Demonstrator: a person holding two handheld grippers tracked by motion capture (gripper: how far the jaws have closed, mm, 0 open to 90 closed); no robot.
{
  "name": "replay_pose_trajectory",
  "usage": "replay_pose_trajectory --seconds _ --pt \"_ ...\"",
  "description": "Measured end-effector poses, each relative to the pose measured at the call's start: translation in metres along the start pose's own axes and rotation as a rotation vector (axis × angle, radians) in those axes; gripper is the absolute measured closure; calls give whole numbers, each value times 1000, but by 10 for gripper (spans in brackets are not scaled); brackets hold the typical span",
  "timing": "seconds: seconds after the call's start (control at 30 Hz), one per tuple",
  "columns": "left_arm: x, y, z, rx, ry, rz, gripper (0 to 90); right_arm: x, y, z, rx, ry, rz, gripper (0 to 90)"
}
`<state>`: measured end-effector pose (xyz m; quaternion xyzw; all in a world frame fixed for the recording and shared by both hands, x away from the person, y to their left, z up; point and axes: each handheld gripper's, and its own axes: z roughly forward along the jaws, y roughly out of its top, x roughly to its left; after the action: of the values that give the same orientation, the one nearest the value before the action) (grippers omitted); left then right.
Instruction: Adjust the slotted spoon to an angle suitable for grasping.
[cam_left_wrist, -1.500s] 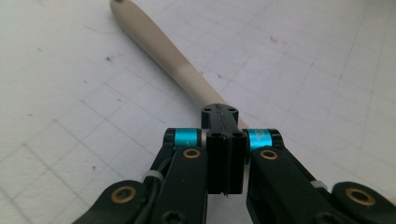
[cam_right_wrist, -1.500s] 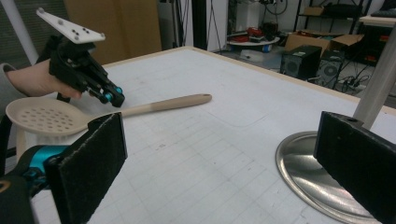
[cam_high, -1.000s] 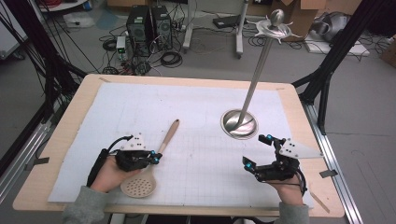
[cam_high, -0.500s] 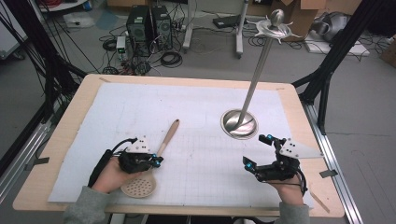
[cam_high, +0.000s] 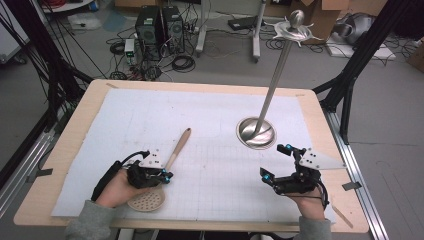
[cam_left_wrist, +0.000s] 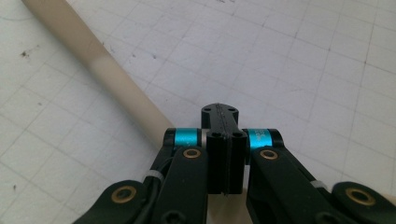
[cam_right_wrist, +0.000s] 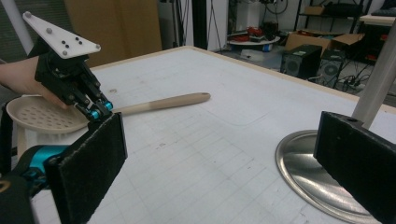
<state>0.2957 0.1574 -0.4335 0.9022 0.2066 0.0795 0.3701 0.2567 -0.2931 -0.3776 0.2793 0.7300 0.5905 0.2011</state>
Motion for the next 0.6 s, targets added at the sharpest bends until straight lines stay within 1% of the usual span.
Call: replay_pose_trajectory --seconds 0.03,0.07,0.13,0.2,0.37,0.4,0.47,0.53,0.6 --pt "0 -1 -1 -1 2 -5 897 0 0 0 3 1 4 16" --pt "1 -3 -2 6 -1 -2 897 0 0 0 2 2 4 15" --pt "2 -8 -6 1 -6 -14 897 0 0 0 4 1 6 15" --pt "4 -11 -11 13 -6 -8 897 0 0 1 4 2 8 16" --pt "10 -22 -22 7 -12 -32 897 1 0 4 9 6 10 15" --pt "11 -24 -23 8 -12 -25 897 0 0 4 6 7 3 15" --pt "13 -28 -26 4 -16 -30 897 0 1 5 6 12 2 15" --pt "15 -32 -31 5 -18 -24 897 1 2 6 6 13 8 15" --pt "17 -37 -36 5 -21 -28 897 0 2 7 -1 14 2 15"
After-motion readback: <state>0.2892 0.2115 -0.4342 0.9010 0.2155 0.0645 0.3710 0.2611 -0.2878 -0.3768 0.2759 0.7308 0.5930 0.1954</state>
